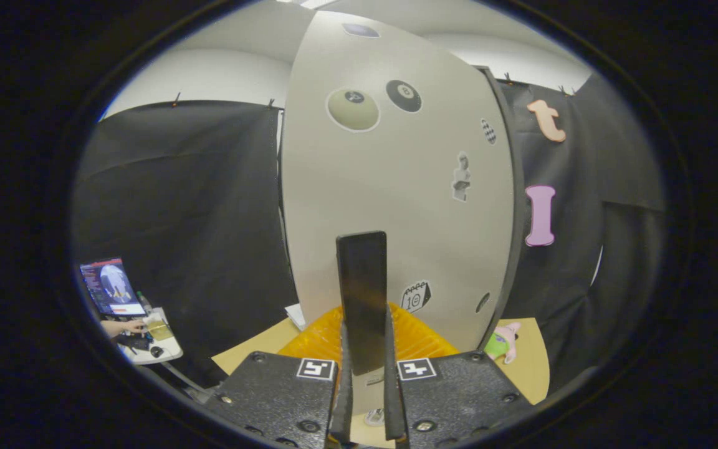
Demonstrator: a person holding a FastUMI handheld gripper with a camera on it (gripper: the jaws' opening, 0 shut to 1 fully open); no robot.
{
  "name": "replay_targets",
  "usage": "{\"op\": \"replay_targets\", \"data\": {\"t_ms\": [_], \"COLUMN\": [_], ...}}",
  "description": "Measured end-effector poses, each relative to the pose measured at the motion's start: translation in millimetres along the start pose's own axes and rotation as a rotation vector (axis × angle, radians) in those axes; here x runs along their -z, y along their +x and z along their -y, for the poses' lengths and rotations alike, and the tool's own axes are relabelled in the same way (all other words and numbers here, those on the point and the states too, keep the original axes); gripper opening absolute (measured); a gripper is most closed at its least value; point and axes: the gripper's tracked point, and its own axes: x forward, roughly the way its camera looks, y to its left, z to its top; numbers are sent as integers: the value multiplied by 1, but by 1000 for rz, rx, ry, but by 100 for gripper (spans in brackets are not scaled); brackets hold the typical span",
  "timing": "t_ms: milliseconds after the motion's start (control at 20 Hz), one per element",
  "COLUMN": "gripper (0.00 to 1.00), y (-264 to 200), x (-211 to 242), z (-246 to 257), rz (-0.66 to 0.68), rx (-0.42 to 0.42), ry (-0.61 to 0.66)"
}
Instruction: Open the shoe cabinet door, grab the shoes and put them into the shoe cabinet, then close the shoe cabinet door.
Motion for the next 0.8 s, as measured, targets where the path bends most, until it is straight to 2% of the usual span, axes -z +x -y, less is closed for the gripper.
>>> {"op": "replay_targets", "data": {"t_ms": [450,700,800], "gripper": [21,16,8], "y": [-33,-44,-52], "x": [2,-2,-3], "z": [42,77,98], "rz": [27,64,87], "rx": [149,282,361], "ry": [12,52,59]}}
